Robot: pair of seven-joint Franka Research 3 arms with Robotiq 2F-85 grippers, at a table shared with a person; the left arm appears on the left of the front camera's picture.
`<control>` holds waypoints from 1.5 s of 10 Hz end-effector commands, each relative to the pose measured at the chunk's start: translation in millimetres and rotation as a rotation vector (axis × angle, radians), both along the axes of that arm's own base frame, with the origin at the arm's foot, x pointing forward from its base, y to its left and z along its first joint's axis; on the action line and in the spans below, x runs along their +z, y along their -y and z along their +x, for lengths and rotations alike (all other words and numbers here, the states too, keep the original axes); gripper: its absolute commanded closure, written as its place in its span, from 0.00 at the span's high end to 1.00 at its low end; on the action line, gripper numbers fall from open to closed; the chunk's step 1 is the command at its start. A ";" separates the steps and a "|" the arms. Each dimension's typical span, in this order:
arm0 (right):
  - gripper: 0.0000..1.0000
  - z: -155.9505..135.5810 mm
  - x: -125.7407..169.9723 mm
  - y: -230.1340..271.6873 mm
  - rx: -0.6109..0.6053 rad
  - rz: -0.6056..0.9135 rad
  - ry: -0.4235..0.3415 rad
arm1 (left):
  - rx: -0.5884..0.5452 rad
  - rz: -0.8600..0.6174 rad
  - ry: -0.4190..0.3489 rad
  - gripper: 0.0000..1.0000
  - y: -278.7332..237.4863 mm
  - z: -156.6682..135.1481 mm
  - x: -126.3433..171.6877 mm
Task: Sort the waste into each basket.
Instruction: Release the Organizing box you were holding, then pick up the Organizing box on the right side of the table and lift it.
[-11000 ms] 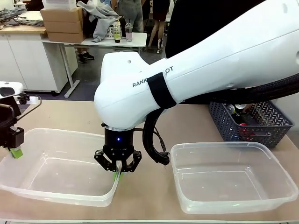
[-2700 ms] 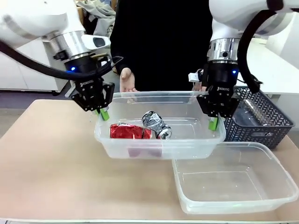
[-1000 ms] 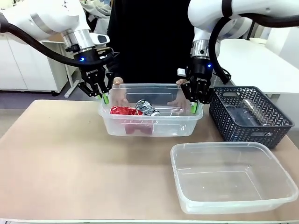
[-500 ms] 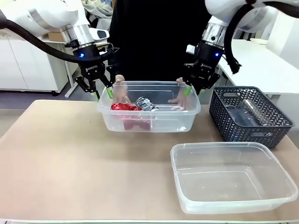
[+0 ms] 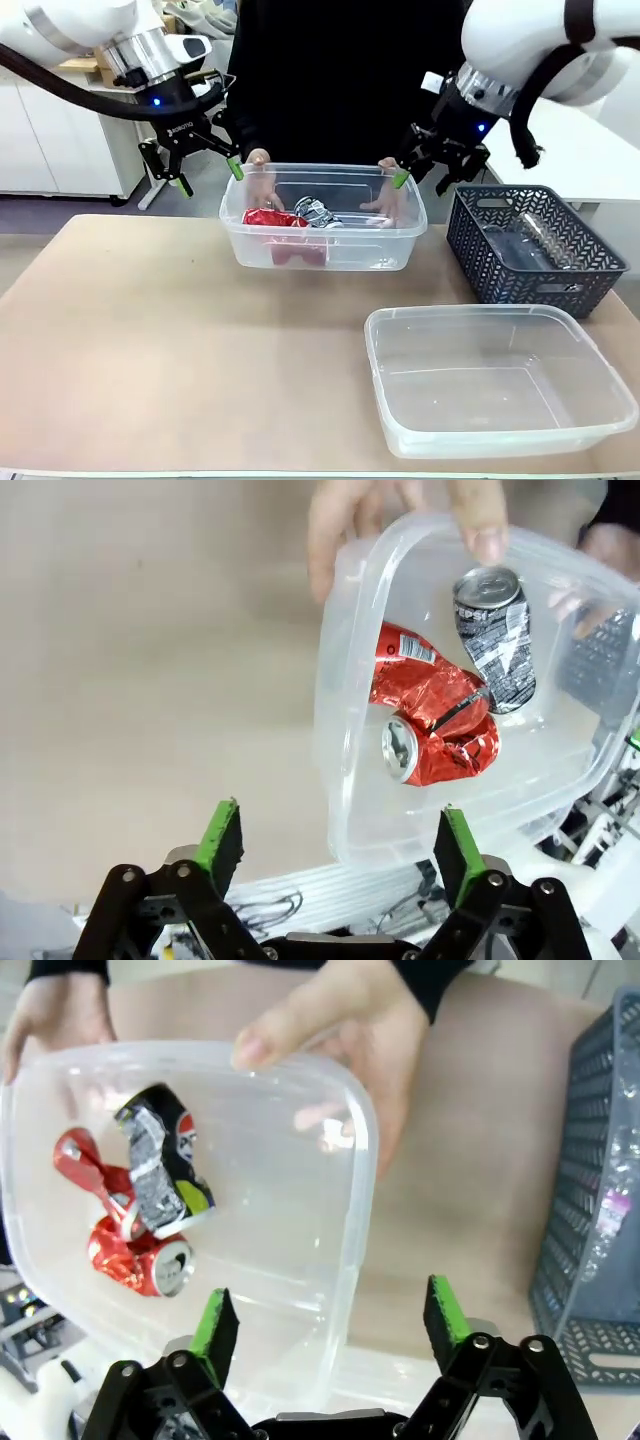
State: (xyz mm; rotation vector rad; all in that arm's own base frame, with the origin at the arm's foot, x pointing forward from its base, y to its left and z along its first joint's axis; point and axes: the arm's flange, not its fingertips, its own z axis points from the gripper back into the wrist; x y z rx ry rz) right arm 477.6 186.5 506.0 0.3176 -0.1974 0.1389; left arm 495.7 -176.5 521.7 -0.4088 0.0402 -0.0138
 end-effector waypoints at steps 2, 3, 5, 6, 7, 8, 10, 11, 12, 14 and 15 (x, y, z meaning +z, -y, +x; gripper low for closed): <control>1.00 -15.0 -1.8 14.4 0.029 0.035 0.020 | 0.037 -0.059 0.146 1.00 -13.2 -12.8 -16.5; 1.00 -13.8 -5.3 15.3 0.005 -0.006 0.008 | 0.075 -0.052 0.161 1.00 -16.5 -12.0 -22.3; 1.00 -8.3 1.7 5.5 0.009 0.004 0.007 | 0.043 -0.026 0.097 1.00 -7.3 -2.4 -2.2; 1.00 -8.3 1.7 5.5 0.009 0.004 0.007 | 0.043 -0.026 0.097 1.00 -7.3 -2.4 -2.2; 1.00 -8.3 1.7 5.5 0.009 0.004 0.007 | 0.043 -0.026 0.097 1.00 -7.3 -2.4 -2.2; 1.00 -8.3 1.7 5.5 0.009 0.004 0.007 | 0.043 -0.026 0.097 1.00 -7.3 -2.4 -2.2; 1.00 -8.3 1.7 5.5 0.009 0.004 0.007 | 0.043 -0.026 0.097 1.00 -7.3 -2.4 -2.2; 1.00 -10.5 -0.4 6.2 0.008 0.002 0.003 | 0.039 -0.033 0.105 1.00 -5.5 -4.2 -5.1; 1.00 -42.1 35.3 33.5 0.097 0.062 0.004 | -0.116 -0.102 0.103 1.00 -9.3 -23.3 22.4; 1.00 -125.7 89.4 107.3 0.164 0.042 0.107 | -0.167 -0.125 0.104 1.00 -39.8 -87.6 78.6; 1.00 -158.0 99.7 139.4 0.132 -0.012 0.126 | -0.216 -0.089 0.102 1.00 -43.7 -119.6 90.1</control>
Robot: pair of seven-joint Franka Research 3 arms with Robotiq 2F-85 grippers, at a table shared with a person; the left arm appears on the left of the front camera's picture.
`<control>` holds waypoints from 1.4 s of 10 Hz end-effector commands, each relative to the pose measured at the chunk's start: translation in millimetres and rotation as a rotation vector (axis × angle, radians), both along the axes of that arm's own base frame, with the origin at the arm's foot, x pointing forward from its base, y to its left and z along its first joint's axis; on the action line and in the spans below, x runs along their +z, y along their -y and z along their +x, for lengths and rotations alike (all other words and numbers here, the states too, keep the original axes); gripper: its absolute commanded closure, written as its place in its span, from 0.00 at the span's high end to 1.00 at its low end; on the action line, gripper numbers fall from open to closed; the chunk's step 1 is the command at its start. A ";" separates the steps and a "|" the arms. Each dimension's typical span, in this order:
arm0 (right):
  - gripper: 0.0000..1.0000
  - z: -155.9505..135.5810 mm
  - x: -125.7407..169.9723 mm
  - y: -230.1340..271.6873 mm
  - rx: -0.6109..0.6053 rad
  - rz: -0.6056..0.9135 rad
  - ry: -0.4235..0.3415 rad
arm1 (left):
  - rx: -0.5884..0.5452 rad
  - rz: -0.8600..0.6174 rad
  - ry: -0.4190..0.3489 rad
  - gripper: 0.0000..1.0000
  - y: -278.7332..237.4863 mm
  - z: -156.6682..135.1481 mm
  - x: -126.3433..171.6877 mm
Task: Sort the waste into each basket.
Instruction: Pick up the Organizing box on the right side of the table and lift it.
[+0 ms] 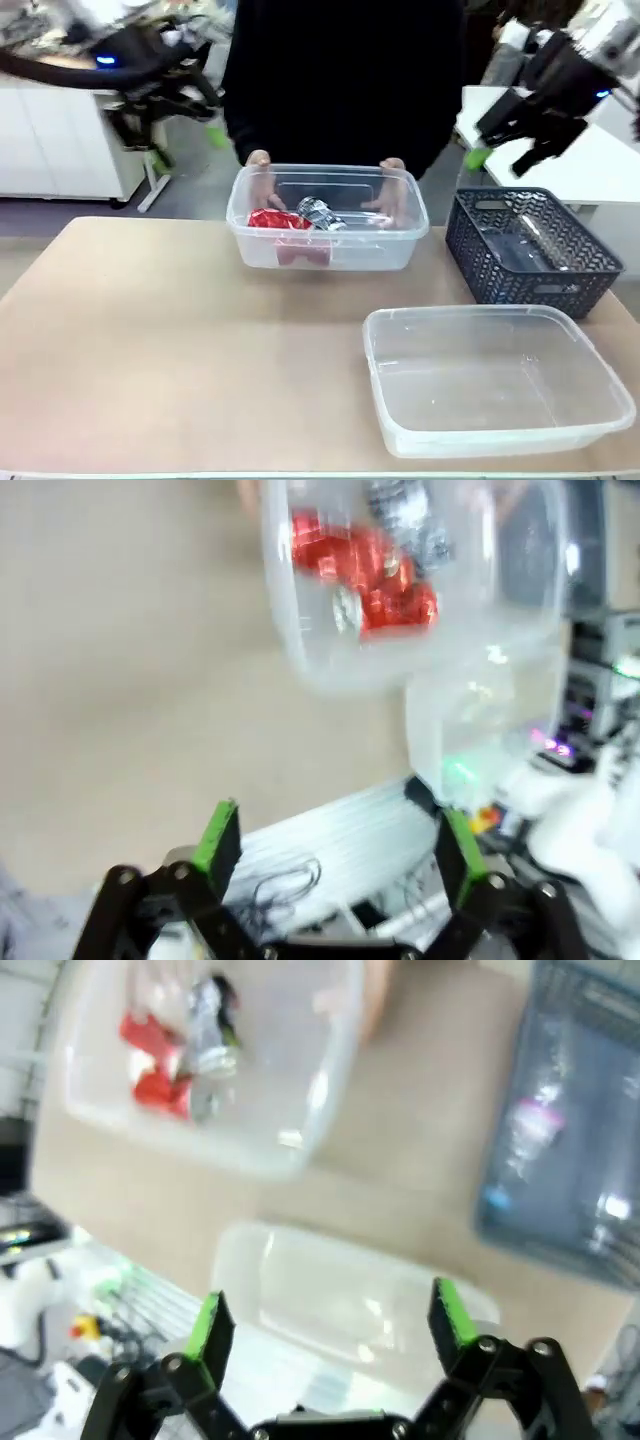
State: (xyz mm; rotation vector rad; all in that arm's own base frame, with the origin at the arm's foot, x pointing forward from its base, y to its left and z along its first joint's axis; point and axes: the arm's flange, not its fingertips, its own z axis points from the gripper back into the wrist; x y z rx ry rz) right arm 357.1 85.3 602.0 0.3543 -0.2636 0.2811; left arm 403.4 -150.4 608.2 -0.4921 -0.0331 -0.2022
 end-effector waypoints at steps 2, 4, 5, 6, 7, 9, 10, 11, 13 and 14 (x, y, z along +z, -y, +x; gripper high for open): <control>1.00 -76.9 -10.3 81.0 -0.072 -0.234 -0.001 | -0.253 0.088 -0.034 1.00 -17.3 -81.5 3.2; 1.00 -99.0 -21.5 94.5 -0.084 -0.292 0.042 | -0.363 0.060 0.054 1.00 -21.0 -113.9 0.8; 1.00 -94.6 -1.7 88.9 -0.068 -0.204 -0.013 | -0.235 0.075 -0.039 1.00 -12.3 -99.3 16.8; 1.00 -94.6 -1.7 88.9 -0.068 -0.204 -0.013 | -0.235 0.075 -0.039 1.00 -12.3 -99.3 16.8; 1.00 -94.6 -1.7 88.9 -0.068 -0.204 -0.013 | -0.235 0.075 -0.039 1.00 -12.3 -99.3 16.8; 1.00 -101.8 -34.0 86.0 -0.058 -0.335 -0.037 | -0.143 0.214 -0.045 1.00 29.3 -108.9 -8.9; 1.00 -109.5 -59.5 77.3 0.056 -0.335 -0.135 | -0.039 0.046 -0.066 1.00 92.6 -114.8 -34.5; 1.00 -115.5 -82.3 78.3 0.080 -0.353 -0.230 | -0.184 0.036 -0.192 1.00 146.7 -134.0 -60.1; 1.00 -124.4 -120.8 89.6 0.019 -0.297 -0.323 | -0.308 0.095 -0.359 1.00 237.6 -174.1 -115.5; 1.00 -125.9 -135.1 94.3 -0.023 -0.255 -0.333 | -0.270 0.115 -0.355 1.00 260.7 -185.7 -135.3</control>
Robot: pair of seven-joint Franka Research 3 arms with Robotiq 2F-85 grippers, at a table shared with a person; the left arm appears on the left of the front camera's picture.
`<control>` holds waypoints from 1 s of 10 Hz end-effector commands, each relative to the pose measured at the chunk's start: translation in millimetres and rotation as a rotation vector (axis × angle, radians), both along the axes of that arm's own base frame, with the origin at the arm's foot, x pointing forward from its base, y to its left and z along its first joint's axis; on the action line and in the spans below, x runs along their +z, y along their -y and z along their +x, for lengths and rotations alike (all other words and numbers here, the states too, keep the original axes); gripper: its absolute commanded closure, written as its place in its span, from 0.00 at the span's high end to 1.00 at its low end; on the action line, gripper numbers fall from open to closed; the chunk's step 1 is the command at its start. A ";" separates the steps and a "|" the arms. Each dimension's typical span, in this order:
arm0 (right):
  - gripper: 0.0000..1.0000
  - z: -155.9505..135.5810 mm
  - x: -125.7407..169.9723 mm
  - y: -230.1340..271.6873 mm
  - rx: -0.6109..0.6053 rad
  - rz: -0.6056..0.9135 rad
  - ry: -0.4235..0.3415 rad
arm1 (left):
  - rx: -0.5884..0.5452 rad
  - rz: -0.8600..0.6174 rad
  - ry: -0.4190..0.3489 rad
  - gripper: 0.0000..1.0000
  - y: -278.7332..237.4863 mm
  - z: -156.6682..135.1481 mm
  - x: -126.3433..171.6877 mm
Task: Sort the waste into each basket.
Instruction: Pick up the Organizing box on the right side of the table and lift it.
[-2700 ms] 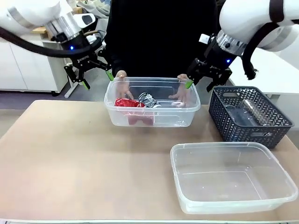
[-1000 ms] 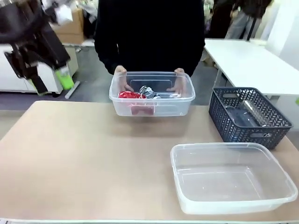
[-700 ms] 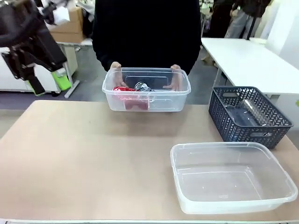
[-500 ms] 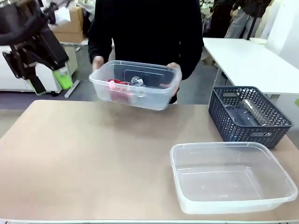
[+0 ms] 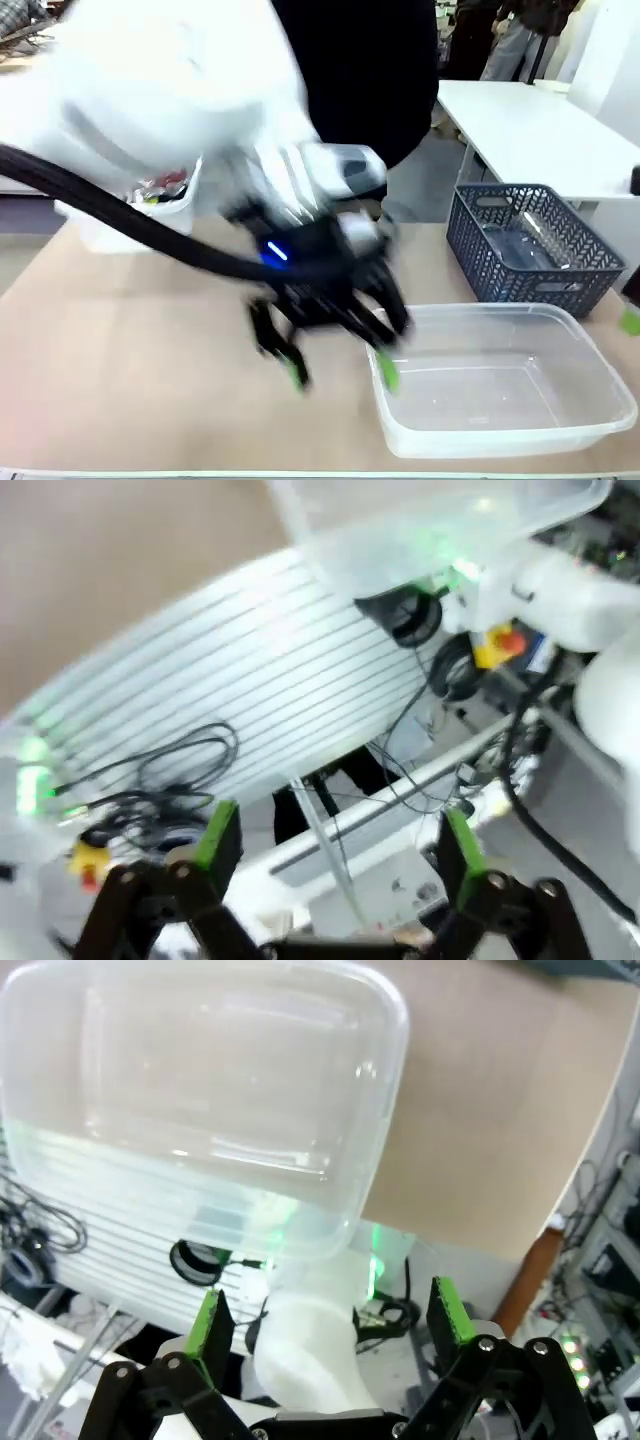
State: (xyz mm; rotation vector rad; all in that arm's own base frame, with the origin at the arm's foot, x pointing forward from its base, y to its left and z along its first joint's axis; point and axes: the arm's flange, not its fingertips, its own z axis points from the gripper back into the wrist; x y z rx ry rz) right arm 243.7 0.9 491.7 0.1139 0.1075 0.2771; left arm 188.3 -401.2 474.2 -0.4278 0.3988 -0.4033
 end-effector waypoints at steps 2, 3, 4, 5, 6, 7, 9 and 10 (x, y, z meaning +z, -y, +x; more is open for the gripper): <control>1.00 0.0 0.0 0.0 0.000 0.000 0.000 | 0.000 0.000 0.000 1.00 0.0 0.0 0.0; 1.00 0.0 0.0 0.0 0.000 0.000 0.000 | 0.000 0.000 0.000 1.00 0.0 0.0 0.0; 1.00 0.0 0.0 0.0 0.000 0.000 0.000 | 0.000 0.000 0.000 1.00 0.0 0.0 0.0; 1.00 2.9 -1.7 6.1 -0.032 0.006 -0.001 | 0.000 0.000 0.000 1.00 0.0 0.0 0.0; 1.00 25.4 -16.0 -5.4 -0.020 -0.067 -0.044 | 0.003 -0.004 -0.028 1.00 13.8 4.6 -9.1; 1.00 31.5 -34.0 -4.2 -0.011 -0.067 -0.074 | 0.087 0.074 0.077 1.00 26.7 5.2 -24.7; 1.00 29.8 -69.6 1.0 -0.055 -0.064 -0.107 | 0.157 0.146 0.183 1.00 42.6 11.6 -46.4; 1.00 27.1 -81.5 2.1 -0.060 -0.049 -0.102 | 0.209 0.172 0.261 1.00 49.2 17.3 -55.9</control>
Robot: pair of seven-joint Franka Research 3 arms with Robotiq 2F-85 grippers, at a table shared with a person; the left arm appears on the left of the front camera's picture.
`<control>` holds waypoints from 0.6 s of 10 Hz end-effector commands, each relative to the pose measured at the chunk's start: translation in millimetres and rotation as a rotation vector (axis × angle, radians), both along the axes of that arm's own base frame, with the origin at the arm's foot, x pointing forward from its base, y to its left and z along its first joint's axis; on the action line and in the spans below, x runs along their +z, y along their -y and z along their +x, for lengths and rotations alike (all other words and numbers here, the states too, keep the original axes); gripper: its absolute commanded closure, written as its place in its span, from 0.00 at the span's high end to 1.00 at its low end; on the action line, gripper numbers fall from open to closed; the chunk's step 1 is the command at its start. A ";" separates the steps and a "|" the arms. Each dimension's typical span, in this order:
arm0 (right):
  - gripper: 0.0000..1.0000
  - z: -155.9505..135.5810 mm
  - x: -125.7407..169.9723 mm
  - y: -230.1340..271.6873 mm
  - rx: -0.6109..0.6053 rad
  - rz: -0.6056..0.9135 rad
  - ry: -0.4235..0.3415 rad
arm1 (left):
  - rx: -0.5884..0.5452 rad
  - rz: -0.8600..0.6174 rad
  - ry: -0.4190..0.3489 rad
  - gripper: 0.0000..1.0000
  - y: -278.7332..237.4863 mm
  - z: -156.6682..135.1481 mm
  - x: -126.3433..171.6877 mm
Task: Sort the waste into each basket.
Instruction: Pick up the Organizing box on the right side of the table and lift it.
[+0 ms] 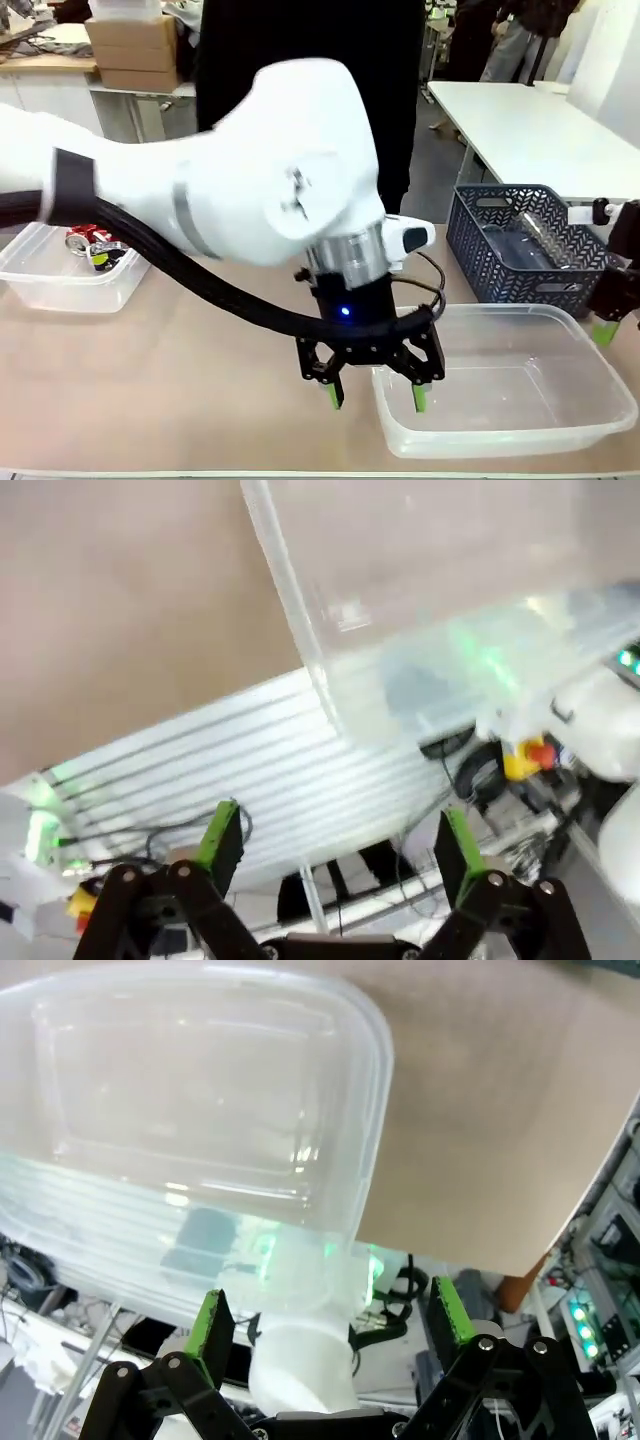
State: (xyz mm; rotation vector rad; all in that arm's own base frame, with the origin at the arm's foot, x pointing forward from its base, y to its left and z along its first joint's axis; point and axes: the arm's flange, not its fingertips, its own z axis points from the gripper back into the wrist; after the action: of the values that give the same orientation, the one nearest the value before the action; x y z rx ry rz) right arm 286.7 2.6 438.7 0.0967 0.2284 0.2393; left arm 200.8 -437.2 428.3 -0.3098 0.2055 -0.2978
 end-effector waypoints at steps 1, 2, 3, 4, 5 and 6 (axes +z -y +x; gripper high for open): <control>1.00 -19.0 -39.5 5.5 -0.048 -0.011 0.019 | 0.166 0.094 0.148 1.00 18.0 13.2 -20.0; 1.00 -20.2 -50.2 7.8 -0.061 -0.001 0.014 | 0.198 0.076 0.158 1.00 21.8 19.8 -29.3; 1.00 -19.5 -60.6 9.8 -0.059 0.013 0.028 | 0.243 0.094 0.195 1.00 24.3 25.0 -38.4; 1.00 -19.9 -72.7 9.0 -0.054 0.042 0.056 | 0.256 0.124 0.239 1.00 26.8 28.5 -48.0; 1.00 -19.6 -86.8 6.4 -0.049 0.038 0.081 | 0.244 0.137 0.254 1.00 28.1 29.1 -55.5; 1.00 -21.2 -99.9 -1.8 -0.016 0.039 0.108 | 0.243 0.156 0.272 1.00 30.0 29.7 -60.9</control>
State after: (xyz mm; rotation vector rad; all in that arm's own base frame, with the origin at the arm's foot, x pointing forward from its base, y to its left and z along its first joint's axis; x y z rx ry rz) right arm 325.2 -6.3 407.5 0.1046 0.1648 0.1997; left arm 230.4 -451.5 374.1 -0.1708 -0.0469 -0.1005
